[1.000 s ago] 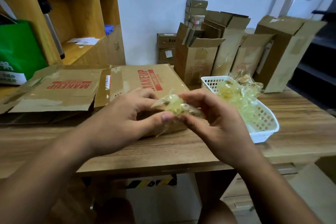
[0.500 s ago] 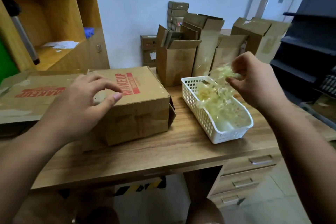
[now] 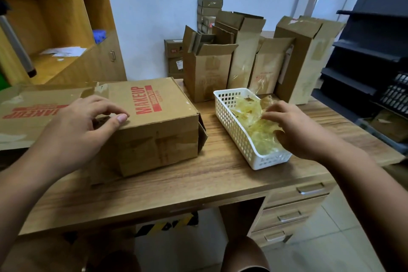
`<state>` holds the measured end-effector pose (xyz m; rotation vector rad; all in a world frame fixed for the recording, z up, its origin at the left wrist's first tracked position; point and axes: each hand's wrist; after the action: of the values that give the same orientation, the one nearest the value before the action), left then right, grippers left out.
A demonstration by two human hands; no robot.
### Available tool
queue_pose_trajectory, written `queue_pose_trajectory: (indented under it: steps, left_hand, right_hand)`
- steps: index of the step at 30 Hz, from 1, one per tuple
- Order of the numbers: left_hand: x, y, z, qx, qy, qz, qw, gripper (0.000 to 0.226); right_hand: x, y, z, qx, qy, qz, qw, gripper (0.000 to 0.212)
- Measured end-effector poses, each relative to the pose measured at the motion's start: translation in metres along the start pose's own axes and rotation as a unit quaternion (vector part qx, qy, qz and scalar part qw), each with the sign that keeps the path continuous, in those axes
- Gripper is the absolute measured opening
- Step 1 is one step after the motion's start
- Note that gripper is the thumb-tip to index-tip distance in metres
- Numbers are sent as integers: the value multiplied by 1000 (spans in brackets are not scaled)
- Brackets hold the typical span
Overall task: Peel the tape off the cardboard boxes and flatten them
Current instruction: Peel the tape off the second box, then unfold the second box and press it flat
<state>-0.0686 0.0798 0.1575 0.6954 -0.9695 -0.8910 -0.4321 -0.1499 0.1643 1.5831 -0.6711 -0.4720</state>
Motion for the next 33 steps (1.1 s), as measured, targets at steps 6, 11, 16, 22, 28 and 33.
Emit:
queue_pose_trajectory:
  steps: [6, 11, 16, 22, 28, 33]
  left_hand:
    - [-2, 2, 13, 26, 15, -41, 999, 50]
    - [-6, 3, 17, 93, 40, -143, 985, 75]
    - [-8, 10, 16, 73, 37, -157, 984, 70]
    - [-7, 11, 6, 31, 20, -161, 986, 57]
    - [-4, 16, -4, 29, -12, -166, 986, 59]
    - [-6, 21, -7, 21, -43, -160, 986, 61]
  right_hand:
    - [-1, 8, 1, 22, -12, -23, 999, 66]
    - [-1, 14, -4, 84, -33, 37, 995, 66]
    - [-6, 17, -6, 107, -33, 33, 993, 75]
    - [-10, 29, -5, 115, -37, 45, 992, 69]
    - [-15, 36, -33, 184, 15, 128, 974, 56]
    - [-8, 13, -79, 219, 107, 74, 967, 60]
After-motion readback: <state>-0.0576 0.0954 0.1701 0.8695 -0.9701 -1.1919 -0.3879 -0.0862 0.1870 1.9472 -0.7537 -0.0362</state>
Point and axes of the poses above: each hand's wrist, its own x-axis towards the middle knuckle, its own y-axis out of the back of the hand, z = x × y, and after that the axes turned 9 degrees about -z, right-handed
